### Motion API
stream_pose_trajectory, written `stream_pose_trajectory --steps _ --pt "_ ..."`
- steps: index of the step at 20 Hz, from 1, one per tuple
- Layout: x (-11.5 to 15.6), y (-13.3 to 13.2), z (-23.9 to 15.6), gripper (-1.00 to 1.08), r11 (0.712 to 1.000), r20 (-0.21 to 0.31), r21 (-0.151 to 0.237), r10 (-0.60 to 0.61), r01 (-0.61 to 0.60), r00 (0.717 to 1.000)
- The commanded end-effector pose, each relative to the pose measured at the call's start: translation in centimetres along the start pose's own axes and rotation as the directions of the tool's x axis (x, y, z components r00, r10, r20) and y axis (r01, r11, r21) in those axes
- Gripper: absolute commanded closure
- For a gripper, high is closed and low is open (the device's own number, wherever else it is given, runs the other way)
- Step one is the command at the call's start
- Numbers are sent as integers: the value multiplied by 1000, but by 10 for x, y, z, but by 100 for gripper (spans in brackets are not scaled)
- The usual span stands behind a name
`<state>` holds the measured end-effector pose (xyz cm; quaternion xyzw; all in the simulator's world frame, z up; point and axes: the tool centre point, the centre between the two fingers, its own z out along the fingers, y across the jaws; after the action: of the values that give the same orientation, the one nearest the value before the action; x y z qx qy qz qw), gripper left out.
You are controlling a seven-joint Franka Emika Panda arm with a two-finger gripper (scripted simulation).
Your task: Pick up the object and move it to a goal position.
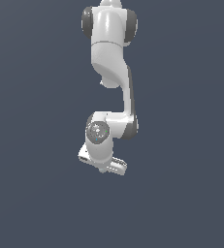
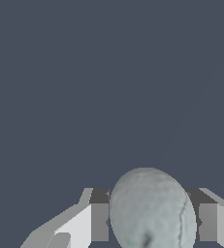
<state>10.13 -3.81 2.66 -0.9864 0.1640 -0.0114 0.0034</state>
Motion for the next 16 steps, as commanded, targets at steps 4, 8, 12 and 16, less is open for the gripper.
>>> stream_pose_trajectory --steps 4,8,12,16 --pt "9 -16 -18 108 999 -61 30 28 -26 998" --pt "19 -32 -40 108 996 -130 67 64 -55 989" --pt "29 -52 -70 108 989 -216 118 112 -88 970" --pt "39 -73 -106 108 977 -309 179 171 -120 936"
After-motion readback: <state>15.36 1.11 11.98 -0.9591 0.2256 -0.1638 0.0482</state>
